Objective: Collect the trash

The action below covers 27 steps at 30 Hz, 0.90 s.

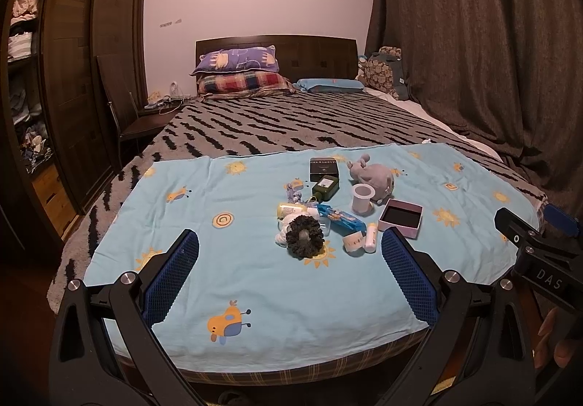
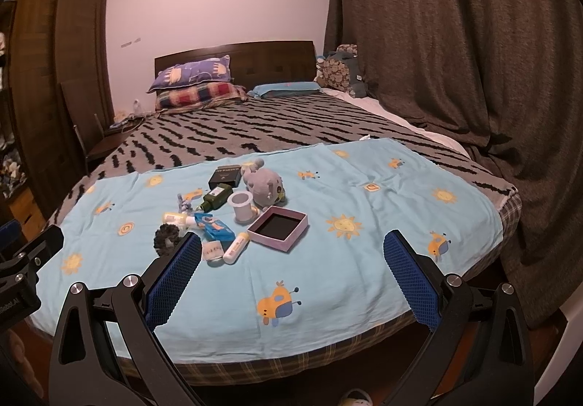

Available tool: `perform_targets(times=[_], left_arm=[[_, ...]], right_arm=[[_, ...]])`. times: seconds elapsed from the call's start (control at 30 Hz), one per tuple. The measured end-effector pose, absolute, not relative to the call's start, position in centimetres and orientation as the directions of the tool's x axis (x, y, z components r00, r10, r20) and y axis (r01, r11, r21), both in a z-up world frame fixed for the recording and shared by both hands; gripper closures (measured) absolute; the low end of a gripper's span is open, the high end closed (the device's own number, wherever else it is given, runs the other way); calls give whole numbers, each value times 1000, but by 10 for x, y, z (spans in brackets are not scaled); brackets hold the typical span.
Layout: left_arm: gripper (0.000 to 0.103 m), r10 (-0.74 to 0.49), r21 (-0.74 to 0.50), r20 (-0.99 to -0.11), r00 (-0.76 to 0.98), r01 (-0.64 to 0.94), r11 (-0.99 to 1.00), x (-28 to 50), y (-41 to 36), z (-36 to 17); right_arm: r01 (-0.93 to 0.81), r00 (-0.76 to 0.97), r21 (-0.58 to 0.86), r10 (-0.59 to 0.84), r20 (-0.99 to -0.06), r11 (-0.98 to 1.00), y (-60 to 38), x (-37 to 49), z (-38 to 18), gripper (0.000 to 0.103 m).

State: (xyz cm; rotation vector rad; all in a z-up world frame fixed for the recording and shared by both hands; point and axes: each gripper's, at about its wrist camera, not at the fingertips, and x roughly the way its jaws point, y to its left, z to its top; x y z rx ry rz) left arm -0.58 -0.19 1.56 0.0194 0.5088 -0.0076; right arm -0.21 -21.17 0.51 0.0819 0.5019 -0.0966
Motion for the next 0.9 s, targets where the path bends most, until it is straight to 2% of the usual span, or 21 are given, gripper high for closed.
perform_targets(times=[0.9], left_arm=[[8, 2, 19, -464, 886, 8, 1000, -7, 3, 20]], right_arm=[[98, 879, 63, -56, -474, 993, -208, -3, 11, 3]])
